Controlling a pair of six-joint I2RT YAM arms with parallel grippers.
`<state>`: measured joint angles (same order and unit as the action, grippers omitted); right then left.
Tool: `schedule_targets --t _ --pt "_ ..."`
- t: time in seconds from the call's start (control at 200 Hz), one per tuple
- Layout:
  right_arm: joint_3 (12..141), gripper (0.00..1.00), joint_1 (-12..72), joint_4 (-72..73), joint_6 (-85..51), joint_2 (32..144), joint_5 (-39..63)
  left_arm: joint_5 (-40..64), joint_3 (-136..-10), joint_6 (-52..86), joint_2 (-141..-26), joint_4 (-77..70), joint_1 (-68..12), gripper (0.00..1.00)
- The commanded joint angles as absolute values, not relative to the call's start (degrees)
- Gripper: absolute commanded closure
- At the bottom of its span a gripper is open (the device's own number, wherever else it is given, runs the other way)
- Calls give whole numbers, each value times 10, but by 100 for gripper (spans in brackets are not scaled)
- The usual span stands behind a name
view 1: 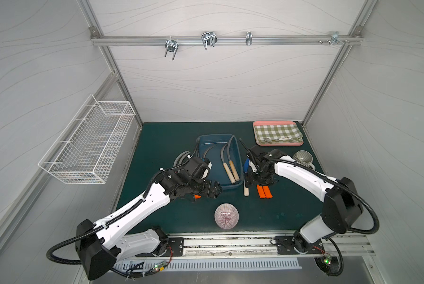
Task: Put small sickles into storage boxes
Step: Pick up the sickle at the center of the board.
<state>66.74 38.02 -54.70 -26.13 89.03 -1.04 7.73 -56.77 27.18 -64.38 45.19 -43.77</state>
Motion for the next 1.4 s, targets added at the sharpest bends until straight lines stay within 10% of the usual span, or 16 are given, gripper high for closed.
schedule_targets --t 0.0,1.395 --pt "638 21 367 -526 -271 874 -8 69 -561 266 -631 413 -448 1" --pt "591 73 323 -429 -260 1025 -4 45 -535 252 -611 431 -457 1"
